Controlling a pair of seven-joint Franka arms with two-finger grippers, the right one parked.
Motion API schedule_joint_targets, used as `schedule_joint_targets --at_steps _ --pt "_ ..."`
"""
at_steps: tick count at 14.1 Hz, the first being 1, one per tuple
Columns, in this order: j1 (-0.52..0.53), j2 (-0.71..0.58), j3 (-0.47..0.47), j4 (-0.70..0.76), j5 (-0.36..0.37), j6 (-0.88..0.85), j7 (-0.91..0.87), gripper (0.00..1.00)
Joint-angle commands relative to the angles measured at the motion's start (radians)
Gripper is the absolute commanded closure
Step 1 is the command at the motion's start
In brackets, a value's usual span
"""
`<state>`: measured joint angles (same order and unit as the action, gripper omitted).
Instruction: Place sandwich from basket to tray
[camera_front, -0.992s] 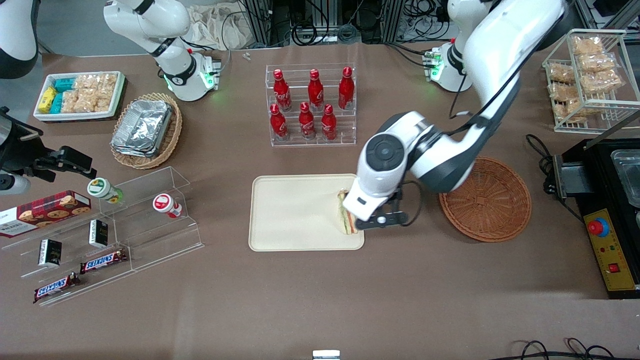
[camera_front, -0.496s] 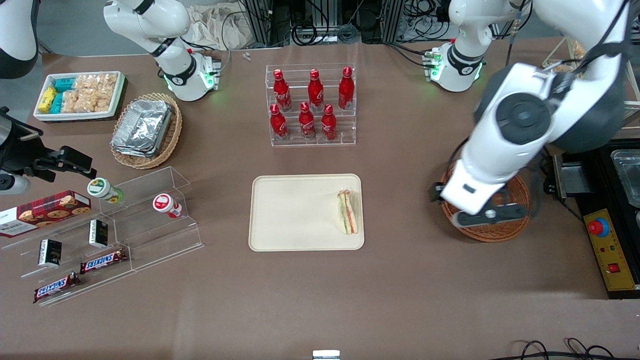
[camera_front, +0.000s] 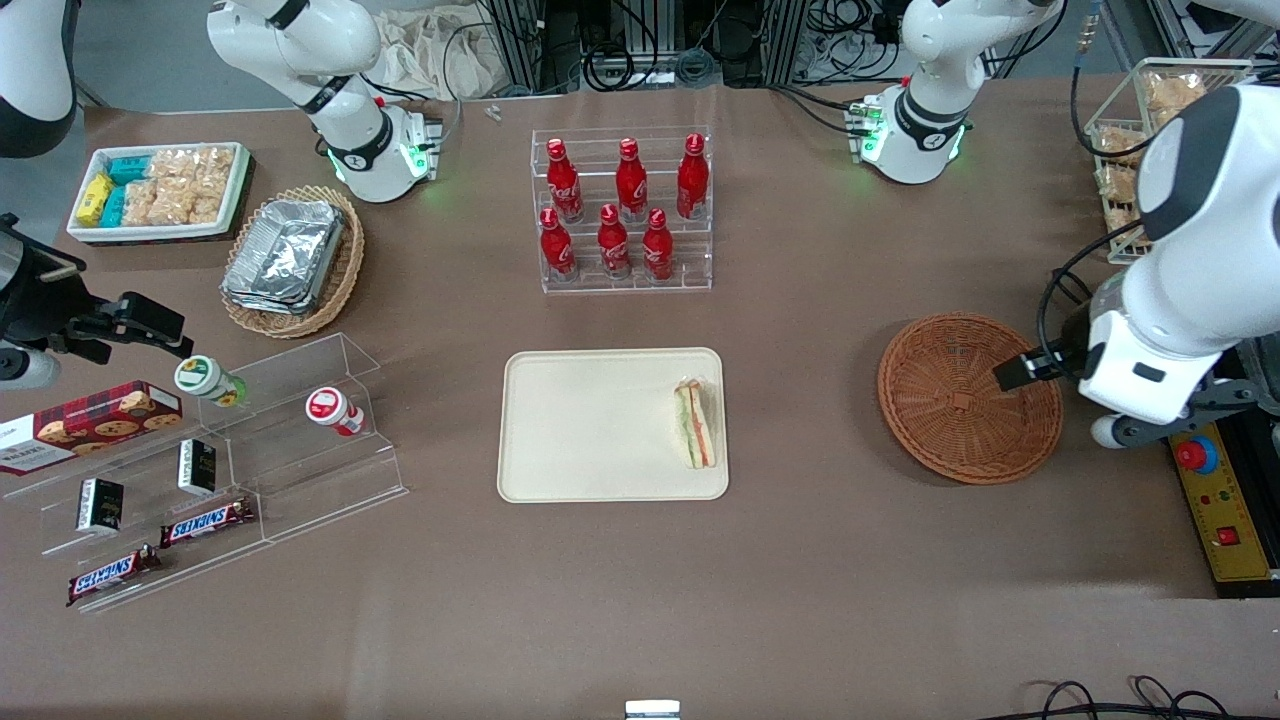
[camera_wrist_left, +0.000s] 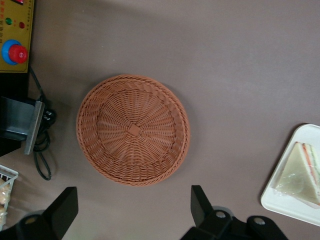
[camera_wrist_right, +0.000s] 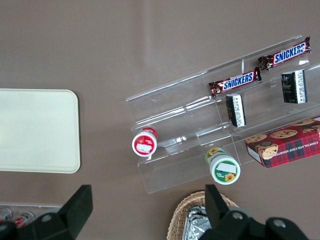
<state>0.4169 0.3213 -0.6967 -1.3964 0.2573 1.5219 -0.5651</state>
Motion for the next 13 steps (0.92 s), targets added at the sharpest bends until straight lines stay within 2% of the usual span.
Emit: schedule_joint_targets --at_steps 1,5,8,10,12,13 --pt "-0.006 -0.008 -0.007 -0.010 0.048 -0.017 0.011 0.00" --pt "0.019 -0.015 0.000 0.000 0.045 -0.020 0.039 0.00" --pt "0.077 -0.022 -0.001 -0.004 0.033 -0.029 0.143 0.00" --pt "0.068 -0.025 0.014 0.004 0.027 -0.035 0.244 0.00" --pt "0.018 -0.037 0.104 0.017 -0.024 -0.035 0.341 0.00" --pt "-0.028 -0.054 0.188 0.023 -0.047 -0.034 0.387 0.00"
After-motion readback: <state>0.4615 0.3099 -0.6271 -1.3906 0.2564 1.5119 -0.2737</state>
